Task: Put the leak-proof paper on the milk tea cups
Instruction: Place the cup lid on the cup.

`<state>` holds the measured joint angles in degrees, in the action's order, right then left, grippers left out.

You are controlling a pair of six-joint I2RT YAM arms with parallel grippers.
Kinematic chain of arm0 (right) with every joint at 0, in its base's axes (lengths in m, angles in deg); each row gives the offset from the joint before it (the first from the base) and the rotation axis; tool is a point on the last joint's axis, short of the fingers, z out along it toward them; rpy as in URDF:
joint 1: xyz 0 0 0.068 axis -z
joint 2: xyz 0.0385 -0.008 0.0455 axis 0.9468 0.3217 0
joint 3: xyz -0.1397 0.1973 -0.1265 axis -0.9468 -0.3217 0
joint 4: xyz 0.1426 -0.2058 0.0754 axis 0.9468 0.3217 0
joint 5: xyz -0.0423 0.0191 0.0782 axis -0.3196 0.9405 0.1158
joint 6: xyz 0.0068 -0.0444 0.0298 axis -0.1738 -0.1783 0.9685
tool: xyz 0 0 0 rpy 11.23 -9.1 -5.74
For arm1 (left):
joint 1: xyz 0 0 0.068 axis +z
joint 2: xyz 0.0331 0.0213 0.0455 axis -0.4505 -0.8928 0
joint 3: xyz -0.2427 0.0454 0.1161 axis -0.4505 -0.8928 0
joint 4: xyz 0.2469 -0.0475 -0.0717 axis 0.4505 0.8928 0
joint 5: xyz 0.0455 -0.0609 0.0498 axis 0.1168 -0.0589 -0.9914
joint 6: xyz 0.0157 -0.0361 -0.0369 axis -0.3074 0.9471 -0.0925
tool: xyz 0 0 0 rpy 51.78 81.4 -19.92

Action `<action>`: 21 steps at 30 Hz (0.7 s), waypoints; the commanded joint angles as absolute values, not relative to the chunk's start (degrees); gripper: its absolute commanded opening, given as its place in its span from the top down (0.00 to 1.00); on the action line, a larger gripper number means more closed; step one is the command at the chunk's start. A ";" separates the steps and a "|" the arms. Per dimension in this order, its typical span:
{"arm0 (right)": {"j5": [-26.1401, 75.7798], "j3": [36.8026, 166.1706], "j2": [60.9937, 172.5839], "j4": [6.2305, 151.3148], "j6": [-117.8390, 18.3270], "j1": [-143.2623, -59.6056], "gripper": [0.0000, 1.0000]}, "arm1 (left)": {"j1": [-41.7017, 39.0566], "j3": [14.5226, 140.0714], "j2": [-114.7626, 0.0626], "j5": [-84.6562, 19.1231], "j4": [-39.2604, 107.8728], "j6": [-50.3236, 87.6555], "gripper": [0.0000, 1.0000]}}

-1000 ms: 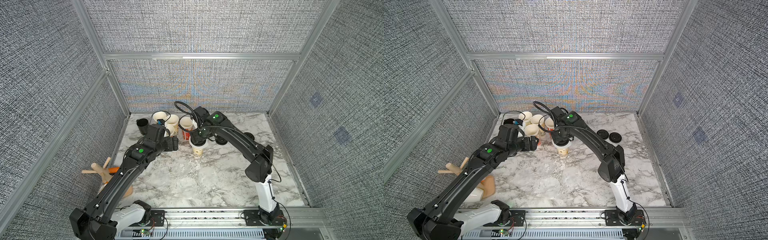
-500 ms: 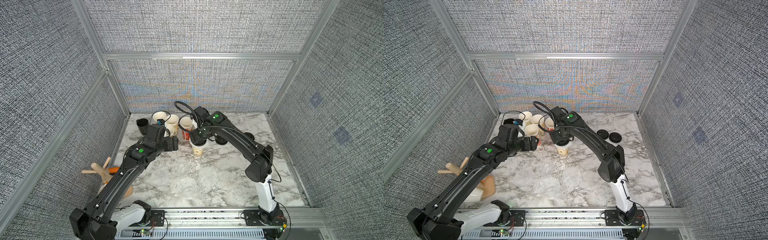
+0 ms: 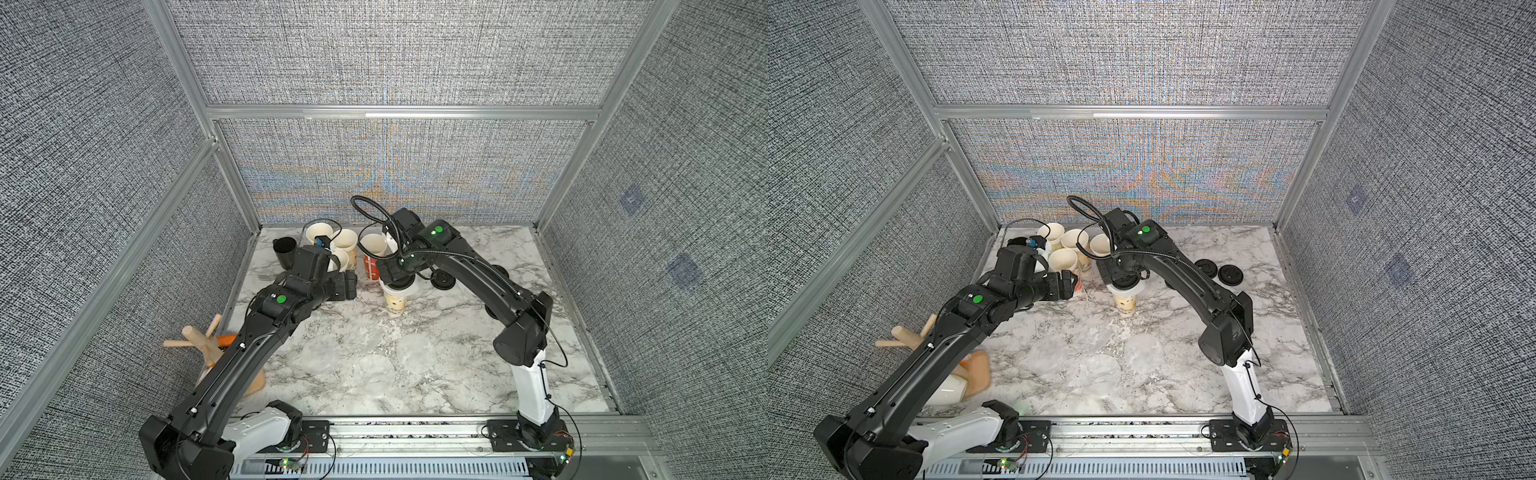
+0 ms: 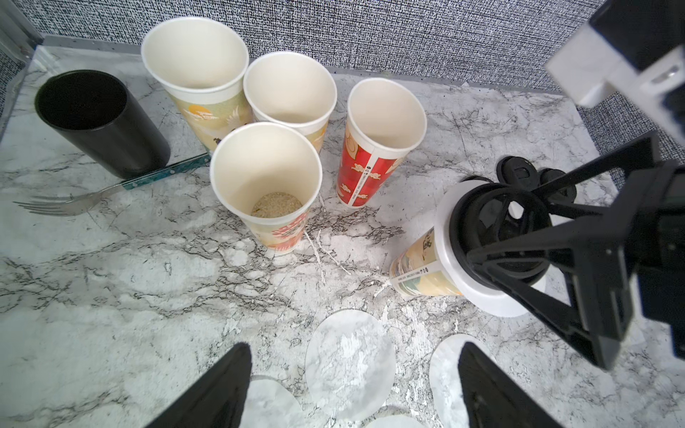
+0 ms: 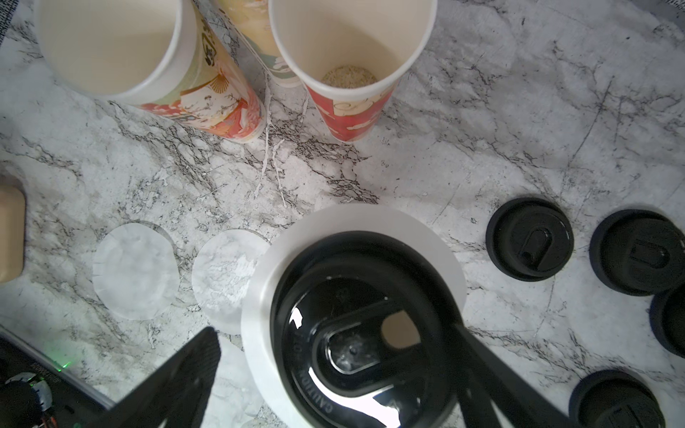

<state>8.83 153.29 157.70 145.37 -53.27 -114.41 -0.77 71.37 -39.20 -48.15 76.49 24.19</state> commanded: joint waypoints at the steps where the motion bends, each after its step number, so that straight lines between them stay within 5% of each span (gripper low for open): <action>1: 9.74 152.17 157.43 143.68 -52.90 -114.47 0.02 | -0.69 71.49 -39.01 -48.32 77.34 23.69 0.11; 21: 10.87 150.42 155.93 140.98 -50.97 -114.21 0.02 | -0.66 71.69 -40.39 -46.34 77.45 22.63 0.11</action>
